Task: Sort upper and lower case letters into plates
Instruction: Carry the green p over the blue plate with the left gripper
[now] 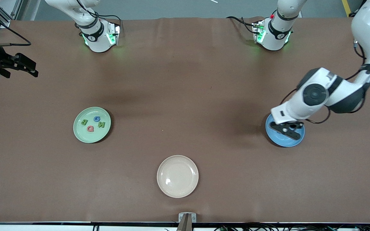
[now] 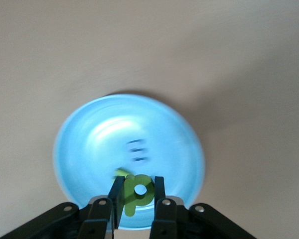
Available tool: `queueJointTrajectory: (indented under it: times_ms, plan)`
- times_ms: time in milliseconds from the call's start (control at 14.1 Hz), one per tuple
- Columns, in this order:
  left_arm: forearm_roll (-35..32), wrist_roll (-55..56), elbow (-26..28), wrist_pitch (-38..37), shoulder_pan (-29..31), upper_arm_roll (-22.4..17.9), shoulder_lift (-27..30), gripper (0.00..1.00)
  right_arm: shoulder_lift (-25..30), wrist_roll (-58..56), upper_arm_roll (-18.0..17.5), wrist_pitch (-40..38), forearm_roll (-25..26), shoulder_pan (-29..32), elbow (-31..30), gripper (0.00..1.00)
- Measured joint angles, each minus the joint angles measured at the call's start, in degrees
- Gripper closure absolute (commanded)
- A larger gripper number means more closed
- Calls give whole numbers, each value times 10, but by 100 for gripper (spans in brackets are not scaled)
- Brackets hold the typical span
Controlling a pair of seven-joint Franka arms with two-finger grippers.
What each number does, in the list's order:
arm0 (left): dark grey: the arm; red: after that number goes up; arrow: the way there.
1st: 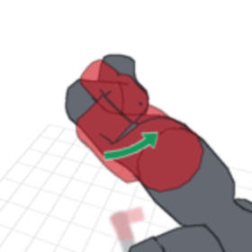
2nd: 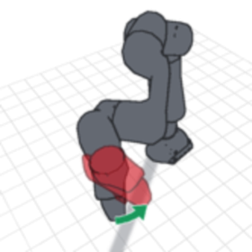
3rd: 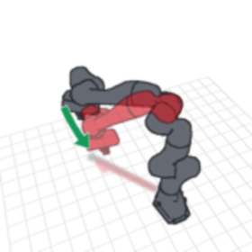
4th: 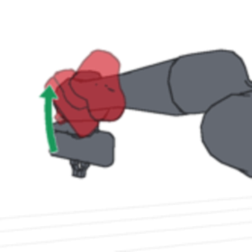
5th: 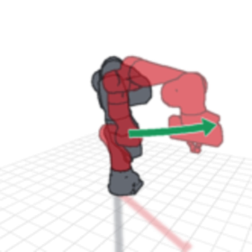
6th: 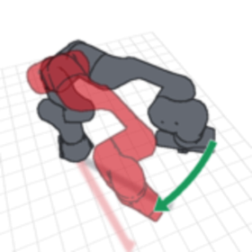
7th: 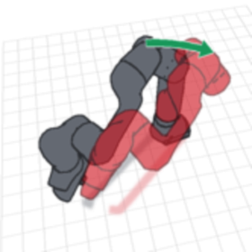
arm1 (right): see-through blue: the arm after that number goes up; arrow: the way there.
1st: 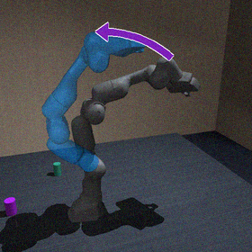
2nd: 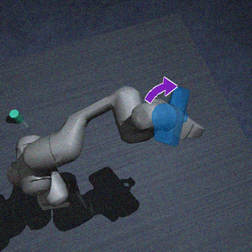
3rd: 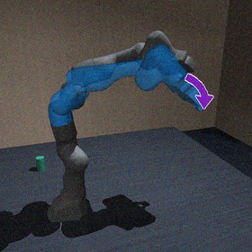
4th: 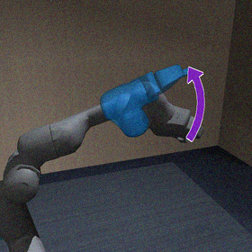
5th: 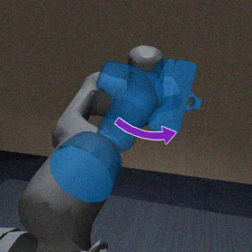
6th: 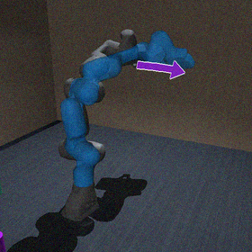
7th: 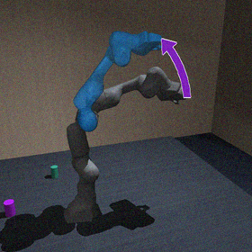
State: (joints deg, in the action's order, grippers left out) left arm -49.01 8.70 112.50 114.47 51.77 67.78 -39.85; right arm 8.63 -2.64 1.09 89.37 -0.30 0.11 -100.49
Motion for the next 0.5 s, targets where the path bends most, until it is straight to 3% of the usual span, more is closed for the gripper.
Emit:
queueJointTrajectory:
  times_ms: [497]
  plan:
    - [-25,-27,-2,106,-29,-118,-13,85,0,0,1,-2,-6,0,0,0]
